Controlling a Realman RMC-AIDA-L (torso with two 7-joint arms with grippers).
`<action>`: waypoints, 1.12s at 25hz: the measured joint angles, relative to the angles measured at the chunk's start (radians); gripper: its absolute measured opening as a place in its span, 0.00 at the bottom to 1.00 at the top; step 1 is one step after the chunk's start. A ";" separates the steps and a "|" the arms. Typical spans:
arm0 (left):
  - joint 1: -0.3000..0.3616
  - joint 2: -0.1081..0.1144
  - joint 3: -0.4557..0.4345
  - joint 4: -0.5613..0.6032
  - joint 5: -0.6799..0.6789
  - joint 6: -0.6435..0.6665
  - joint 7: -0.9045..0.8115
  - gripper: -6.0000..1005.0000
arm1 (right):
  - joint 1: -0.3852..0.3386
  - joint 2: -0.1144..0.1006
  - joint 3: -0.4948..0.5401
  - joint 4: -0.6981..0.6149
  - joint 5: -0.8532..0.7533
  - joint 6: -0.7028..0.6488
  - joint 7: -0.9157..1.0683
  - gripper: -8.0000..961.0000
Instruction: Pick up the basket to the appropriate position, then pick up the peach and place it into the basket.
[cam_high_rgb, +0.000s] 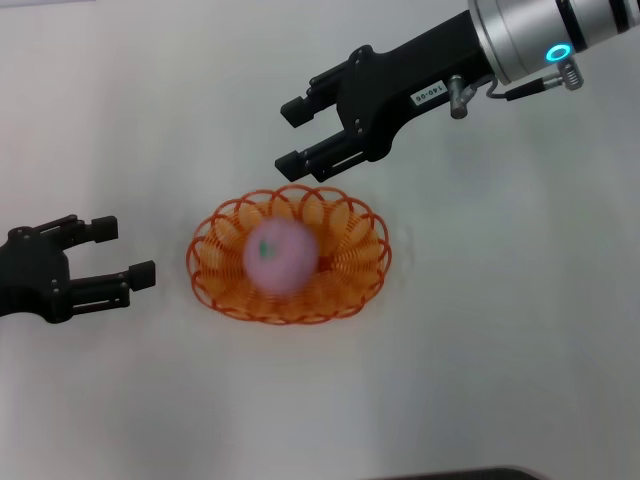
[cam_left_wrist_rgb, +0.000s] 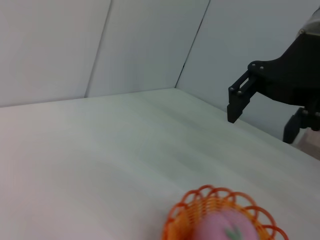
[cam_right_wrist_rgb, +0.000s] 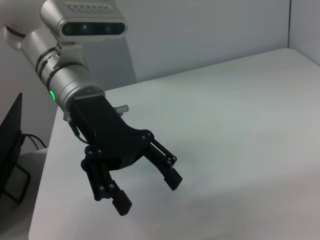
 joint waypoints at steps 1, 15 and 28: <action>0.000 0.000 0.000 0.000 0.000 0.000 0.000 0.89 | -0.001 0.000 0.000 0.000 0.000 -0.001 0.000 0.59; 0.000 0.001 -0.026 0.002 -0.009 0.004 -0.001 0.89 | -0.165 -0.007 0.046 -0.063 0.075 -0.060 -0.093 1.00; -0.008 0.005 -0.045 0.007 -0.011 0.009 -0.025 0.89 | -0.463 -0.020 0.268 0.128 0.133 -0.092 -0.548 0.99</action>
